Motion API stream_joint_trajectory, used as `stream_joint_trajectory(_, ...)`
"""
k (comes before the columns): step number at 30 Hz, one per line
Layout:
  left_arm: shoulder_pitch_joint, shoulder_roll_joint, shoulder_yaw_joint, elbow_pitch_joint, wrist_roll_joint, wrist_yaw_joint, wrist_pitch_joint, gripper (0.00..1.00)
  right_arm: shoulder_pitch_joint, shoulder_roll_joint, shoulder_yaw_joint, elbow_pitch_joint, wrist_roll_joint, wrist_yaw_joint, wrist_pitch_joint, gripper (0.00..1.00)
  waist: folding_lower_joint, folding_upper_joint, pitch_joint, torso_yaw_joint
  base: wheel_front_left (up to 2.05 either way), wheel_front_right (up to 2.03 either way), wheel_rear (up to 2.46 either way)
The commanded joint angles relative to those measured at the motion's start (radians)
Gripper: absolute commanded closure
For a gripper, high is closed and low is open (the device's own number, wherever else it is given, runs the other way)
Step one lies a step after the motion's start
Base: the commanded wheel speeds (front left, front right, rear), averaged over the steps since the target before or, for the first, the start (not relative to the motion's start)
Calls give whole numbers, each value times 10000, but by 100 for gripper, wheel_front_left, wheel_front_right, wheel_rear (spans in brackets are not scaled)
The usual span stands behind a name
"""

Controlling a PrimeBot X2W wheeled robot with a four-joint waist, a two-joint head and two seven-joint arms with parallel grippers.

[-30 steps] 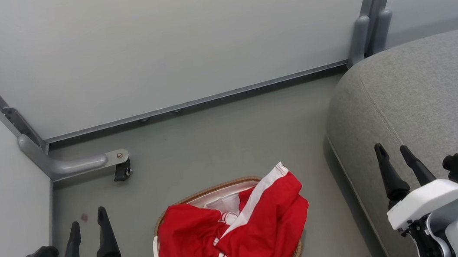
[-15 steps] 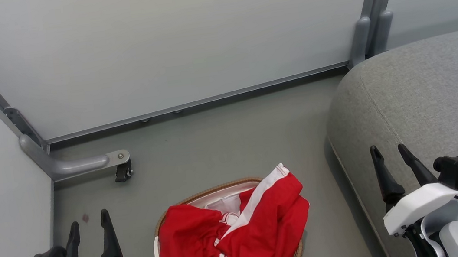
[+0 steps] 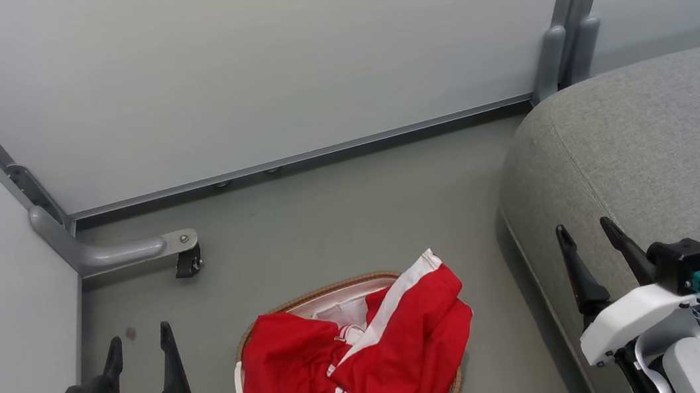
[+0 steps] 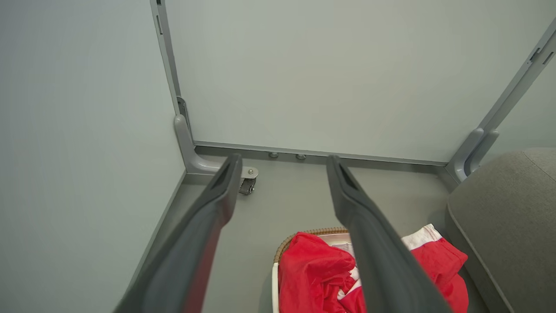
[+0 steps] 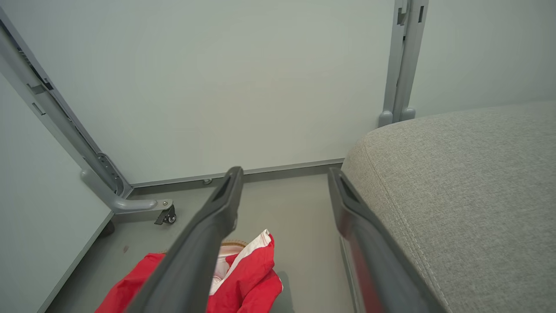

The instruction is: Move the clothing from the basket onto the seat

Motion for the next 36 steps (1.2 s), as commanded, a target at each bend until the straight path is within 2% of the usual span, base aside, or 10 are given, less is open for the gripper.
stream_joint_trajectory(1,95,-4,33,15,241,-63,-104,0,-121,-33,12,13,-281,3,-95,0,0,0,6,-1,0,0,0)
stream_joint_trajectory(20,103,-86,15,212,1613,-106,-448,0,-263,17,41,69,-1740,2,-455,0,0,0,300,-95,0,0,0)
stream_joint_trajectory(27,-685,-118,-220,405,2061,-260,-599,0,-860,44,151,-264,-2349,1,-588,0,0,0,1643,-346,0,0,0)
stream_joint_trajectory(36,-1984,75,-678,759,1964,-413,-567,0,-1729,53,154,-775,-2072,1,-587,0,0,0,3357,-650,0,0,0)
